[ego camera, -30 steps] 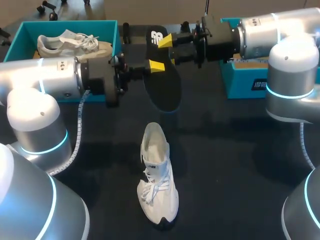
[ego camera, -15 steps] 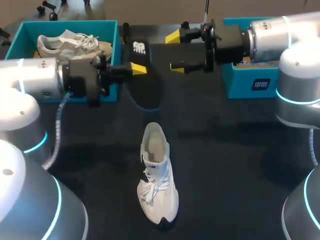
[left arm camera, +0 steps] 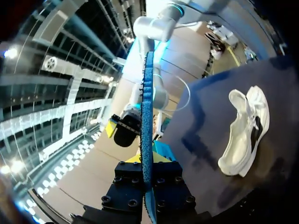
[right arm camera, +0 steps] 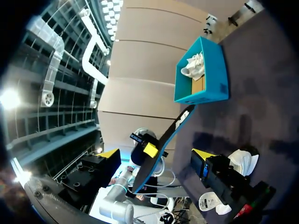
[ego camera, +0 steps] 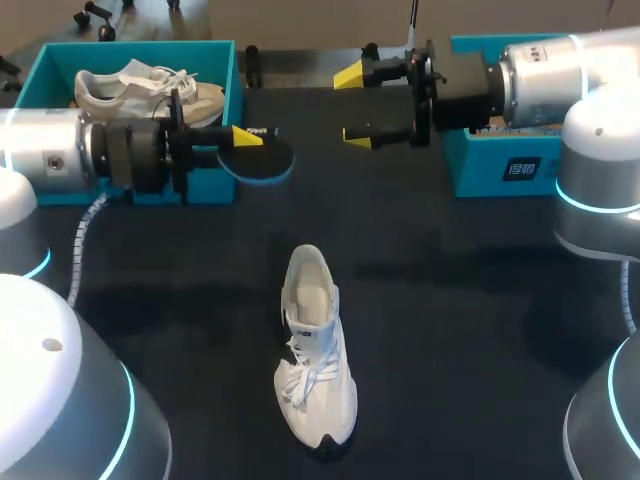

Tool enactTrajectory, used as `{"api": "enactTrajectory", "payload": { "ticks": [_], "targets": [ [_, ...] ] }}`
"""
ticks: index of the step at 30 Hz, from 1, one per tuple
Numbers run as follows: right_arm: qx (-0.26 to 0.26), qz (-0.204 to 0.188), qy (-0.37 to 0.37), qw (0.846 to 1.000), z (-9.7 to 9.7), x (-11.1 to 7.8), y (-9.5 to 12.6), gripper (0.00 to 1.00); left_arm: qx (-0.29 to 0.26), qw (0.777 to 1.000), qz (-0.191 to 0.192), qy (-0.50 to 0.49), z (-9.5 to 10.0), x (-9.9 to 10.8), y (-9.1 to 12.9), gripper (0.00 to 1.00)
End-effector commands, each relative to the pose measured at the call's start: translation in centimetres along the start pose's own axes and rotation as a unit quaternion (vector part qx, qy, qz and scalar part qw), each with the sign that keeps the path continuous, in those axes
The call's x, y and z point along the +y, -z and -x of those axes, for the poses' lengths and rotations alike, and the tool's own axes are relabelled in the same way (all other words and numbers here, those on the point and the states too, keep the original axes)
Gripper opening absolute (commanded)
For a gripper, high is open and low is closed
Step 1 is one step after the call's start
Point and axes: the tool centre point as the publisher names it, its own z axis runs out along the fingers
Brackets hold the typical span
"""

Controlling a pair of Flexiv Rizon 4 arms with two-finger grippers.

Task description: Take the shoe out of the shoebox, open the shoe tongue, remove and reinsert the insole, then place the shoe into the shoebox

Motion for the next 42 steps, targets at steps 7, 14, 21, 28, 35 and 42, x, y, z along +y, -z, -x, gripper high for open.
{"api": "enactTrajectory", "payload": {
  "ticks": [7,14,21,28,35,42],
  "targets": [
    [-0.003,0.000,-0.001,1.000,-0.1,-0.1,-0.1,1.00,-0.015,0.984,-0.033,0.172,0.1,0.2,0.1,0.00],
    [-0.003,0.000,-0.001,1.000,-0.1,-0.1,-0.1,1.00,0.003,0.941,-0.049,0.335,1.1,1.5,0.6,0.00],
    [-0.003,0.000,-0.001,1.000,-0.1,-0.1,-0.1,1.00,-0.029,0.910,-0.007,0.414,2.3,2.7,1.6,0.00],
    [-0.003,0.000,-0.001,1.000,-0.1,-0.1,-0.1,1.00,-0.040,0.893,0.019,0.448,2.5,3.3,2.7,0.00],
    [-0.003,0.000,-0.001,1.000,-0.1,-0.1,-0.1,1.00,0.018,0.822,-0.020,0.569,2.6,2.2,2.0,0.00],
    [-0.003,0.000,-0.001,1.000,-0.1,-0.1,-0.1,1.00,0.059,0.746,-0.041,0.662,1.9,0.4,1.2,0.00]
  ]
}}
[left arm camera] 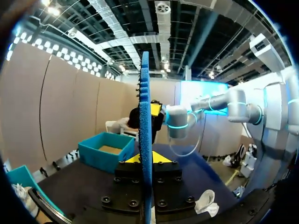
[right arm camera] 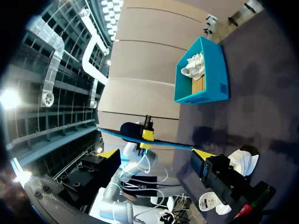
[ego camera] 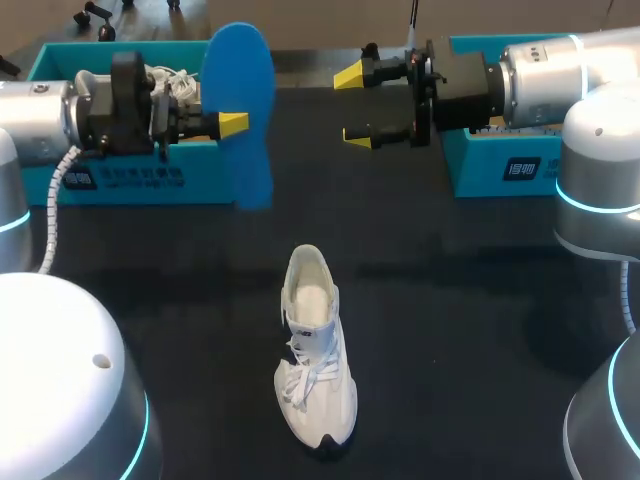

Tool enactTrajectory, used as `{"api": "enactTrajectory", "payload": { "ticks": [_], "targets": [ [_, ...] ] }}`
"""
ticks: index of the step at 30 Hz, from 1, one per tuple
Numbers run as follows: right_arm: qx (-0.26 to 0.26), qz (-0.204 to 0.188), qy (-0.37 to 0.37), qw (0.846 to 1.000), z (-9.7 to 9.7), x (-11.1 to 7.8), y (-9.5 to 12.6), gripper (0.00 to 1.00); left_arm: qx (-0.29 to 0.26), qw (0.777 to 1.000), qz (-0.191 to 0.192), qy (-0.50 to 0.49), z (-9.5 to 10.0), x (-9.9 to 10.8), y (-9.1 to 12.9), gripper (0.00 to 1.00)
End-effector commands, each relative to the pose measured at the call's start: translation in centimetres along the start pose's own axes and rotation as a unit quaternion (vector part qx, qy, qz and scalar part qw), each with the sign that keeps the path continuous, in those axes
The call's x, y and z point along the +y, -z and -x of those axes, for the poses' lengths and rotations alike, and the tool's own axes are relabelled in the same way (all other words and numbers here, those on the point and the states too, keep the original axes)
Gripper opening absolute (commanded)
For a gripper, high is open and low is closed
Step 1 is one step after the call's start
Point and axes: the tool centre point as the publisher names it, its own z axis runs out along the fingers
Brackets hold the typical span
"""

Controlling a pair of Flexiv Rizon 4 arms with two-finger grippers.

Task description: Take the shoe out of the shoebox, open the shoe tongue, remove and reinsert the insole, then place the shoe into the shoebox

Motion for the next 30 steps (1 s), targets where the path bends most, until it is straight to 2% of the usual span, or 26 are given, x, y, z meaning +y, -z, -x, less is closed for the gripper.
{"api": "enactTrajectory", "payload": {
  "ticks": [1,3,4,17,18,23,27,30],
  "targets": [
    [-0.003,0.000,-0.001,1.000,-0.1,-0.1,-0.1,1.00,0.052,0.991,0.009,0.120,-0.4,0.1,-0.1,0.00],
    [-0.003,0.000,-0.001,1.000,-0.1,-0.1,-0.1,1.00,0.029,0.992,0.017,0.122,-0.7,0.5,-0.5,0.00],
    [-0.003,0.000,-0.001,1.000,-0.1,-0.1,-0.1,1.00,-0.007,0.997,0.025,0.072,-0.9,0.6,-0.6,0.00],
    [-0.003,0.000,-0.001,1.000,-0.1,-0.1,-0.1,1.00,-0.007,0.997,0.025,0.072,-0.9,0.6,-0.6,0.00],
    [-0.003,0.000,-0.001,1.000,-0.1,-0.1,-0.1,1.00,0.008,0.992,0.019,0.123,-0.7,0.7,-0.7,0.00],
    [-0.003,0.000,-0.001,1.000,-0.1,-0.1,-0.1,1.00,0.043,0.967,0.018,0.249,0.2,0.9,-0.9,0.00],
    [-0.003,0.000,-0.001,1.000,-0.1,-0.1,-0.1,1.00,0.076,0.930,0.033,0.358,0.2,0.6,-1.4,0.00],
    [-0.003,0.000,-0.001,1.000,-0.1,-0.1,-0.1,1.00,0.102,0.892,0.041,0.439,0.0,0.9,-1.9,0.00]
  ]
}}
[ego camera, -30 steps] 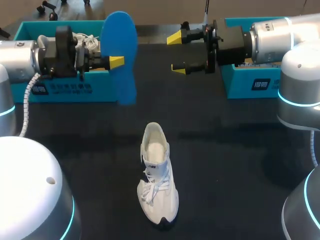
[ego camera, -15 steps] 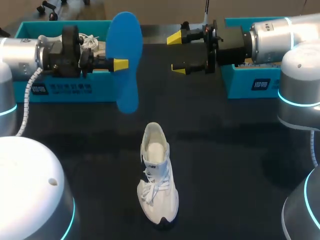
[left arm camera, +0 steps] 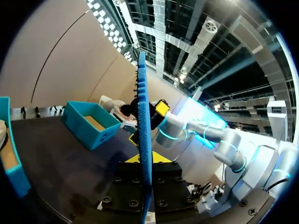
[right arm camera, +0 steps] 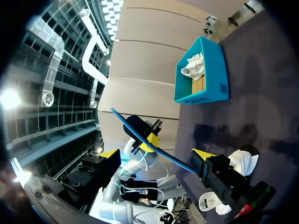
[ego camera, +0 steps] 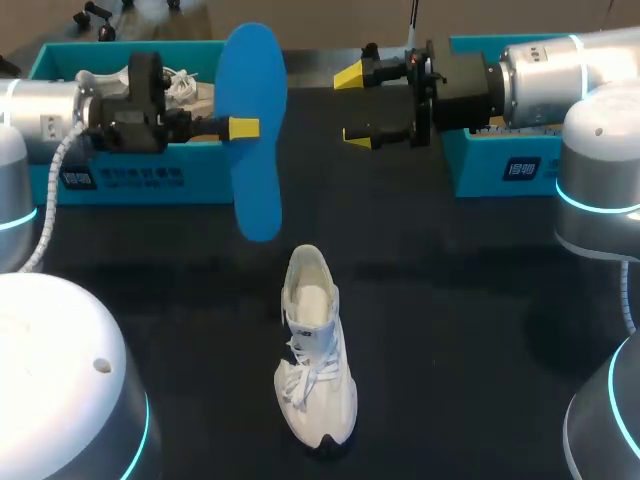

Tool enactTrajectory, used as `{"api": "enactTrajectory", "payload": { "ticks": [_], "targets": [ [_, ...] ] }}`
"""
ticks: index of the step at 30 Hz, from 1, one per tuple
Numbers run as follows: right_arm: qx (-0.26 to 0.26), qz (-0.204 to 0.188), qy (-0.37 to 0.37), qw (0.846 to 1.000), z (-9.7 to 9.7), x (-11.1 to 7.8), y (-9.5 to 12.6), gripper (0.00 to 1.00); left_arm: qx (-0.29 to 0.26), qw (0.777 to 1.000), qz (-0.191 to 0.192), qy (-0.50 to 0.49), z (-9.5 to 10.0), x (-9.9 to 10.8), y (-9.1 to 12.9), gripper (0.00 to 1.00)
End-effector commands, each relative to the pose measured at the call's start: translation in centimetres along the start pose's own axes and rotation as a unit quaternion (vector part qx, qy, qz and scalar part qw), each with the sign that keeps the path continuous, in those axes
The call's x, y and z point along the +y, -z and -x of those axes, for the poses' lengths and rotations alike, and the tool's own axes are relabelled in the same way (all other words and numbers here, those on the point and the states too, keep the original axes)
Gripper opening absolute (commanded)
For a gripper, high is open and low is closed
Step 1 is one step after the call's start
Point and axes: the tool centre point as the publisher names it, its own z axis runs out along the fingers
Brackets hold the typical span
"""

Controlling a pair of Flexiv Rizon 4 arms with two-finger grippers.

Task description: Take the shoe out of the shoebox, open the shoe tongue, remove and reinsert the insole, then place the shoe into the shoebox

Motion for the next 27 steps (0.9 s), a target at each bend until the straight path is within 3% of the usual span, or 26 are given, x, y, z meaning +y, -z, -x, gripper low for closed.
{"api": "enactTrajectory", "payload": {
  "ticks": [1,10,22,27],
  "targets": [
    [-0.003,0.000,-0.001,1.000,-0.1,-0.1,-0.1,1.00,0.075,0.966,0.041,0.242,1.3,-0.1,-0.7,0.00],
    [-0.003,0.000,-0.001,1.000,-0.1,-0.1,-0.1,1.00,0.118,0.925,0.038,0.359,2.5,0.8,-1.2,0.00],
    [-0.003,0.000,-0.001,1.000,-0.1,-0.1,-0.1,1.00,0.115,0.909,0.019,0.401,3.2,2.1,-1.7,0.00],
    [-0.010,-0.001,0.001,1.000,-0.2,0.0,-0.1,1.00,0.087,0.903,0.003,0.421,3.6,2.2,-2.2,0.00]
  ]
}}
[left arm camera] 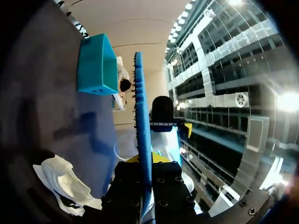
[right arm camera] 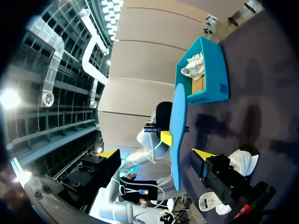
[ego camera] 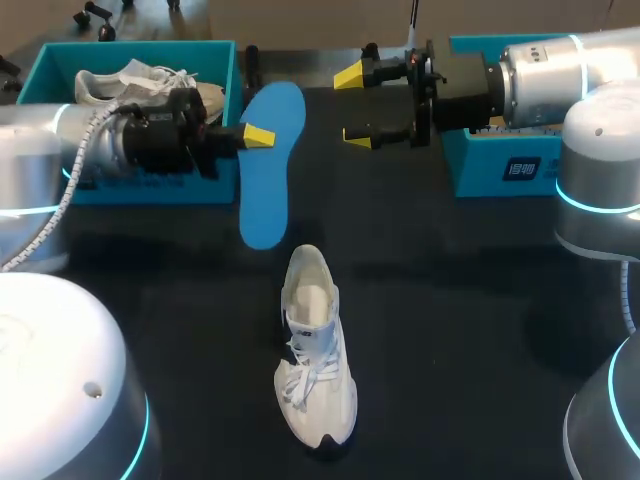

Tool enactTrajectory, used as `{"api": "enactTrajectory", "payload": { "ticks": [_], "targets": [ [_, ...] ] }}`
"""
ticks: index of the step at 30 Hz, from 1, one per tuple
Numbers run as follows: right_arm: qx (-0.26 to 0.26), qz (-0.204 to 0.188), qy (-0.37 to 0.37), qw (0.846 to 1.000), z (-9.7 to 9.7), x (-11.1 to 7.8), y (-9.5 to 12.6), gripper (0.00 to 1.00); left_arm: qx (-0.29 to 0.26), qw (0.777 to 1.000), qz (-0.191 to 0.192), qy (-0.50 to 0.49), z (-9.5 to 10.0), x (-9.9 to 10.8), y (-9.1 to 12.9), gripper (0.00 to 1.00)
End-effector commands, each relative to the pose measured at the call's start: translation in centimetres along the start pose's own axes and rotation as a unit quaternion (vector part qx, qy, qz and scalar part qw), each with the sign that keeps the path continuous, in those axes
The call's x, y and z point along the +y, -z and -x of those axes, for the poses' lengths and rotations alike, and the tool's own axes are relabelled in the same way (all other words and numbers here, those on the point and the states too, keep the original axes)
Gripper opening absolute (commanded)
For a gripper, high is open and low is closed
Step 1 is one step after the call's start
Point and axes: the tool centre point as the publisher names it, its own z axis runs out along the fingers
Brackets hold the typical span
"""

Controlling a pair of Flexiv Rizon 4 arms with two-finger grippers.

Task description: Take the shoe out of the shoebox, open the shoe tongue, remove and reinsert the insole, then place the shoe into the shoebox

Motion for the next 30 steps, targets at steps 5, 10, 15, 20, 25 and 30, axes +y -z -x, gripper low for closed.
{"api": "enactTrajectory", "payload": {
  "ticks": [5,10,15,20,25,30],
  "targets": [
    [-0.067,-0.012,0.005,0.998,-0.6,0.1,0.2,1.00,-0.016,0.999,-0.031,0.025,0.6,0.0,-1.1,0.00],
    [-0.126,-0.029,0.003,0.992,-1.2,0.1,0.1,1.00,-0.022,0.998,-0.043,0.035,0.7,0.0,-1.3,0.00],
    [-0.208,-0.051,0.007,0.977,-2.8,0.4,-0.1,1.00,-0.030,0.997,-0.053,0.047,1.0,-0.2,-1.3,0.00],
    [-0.306,-0.086,-0.017,0.948,-4.5,1.1,-0.4,1.00,-0.029,0.996,-0.053,0.063,1.1,-0.2,-1.2,0.00],
    [-0.393,-0.110,-0.041,0.912,-6.1,1.5,-0.9,1.00,-0.029,0.996,-0.053,0.063,1.1,-0.2,-1.2,0.00],
    [-0.467,-0.120,-0.065,0.874,-7.5,1.6,-1.4,1.00,-0.029,0.996,-0.053,0.063,1.1,-0.2,-1.2,0.00]
  ]
}}
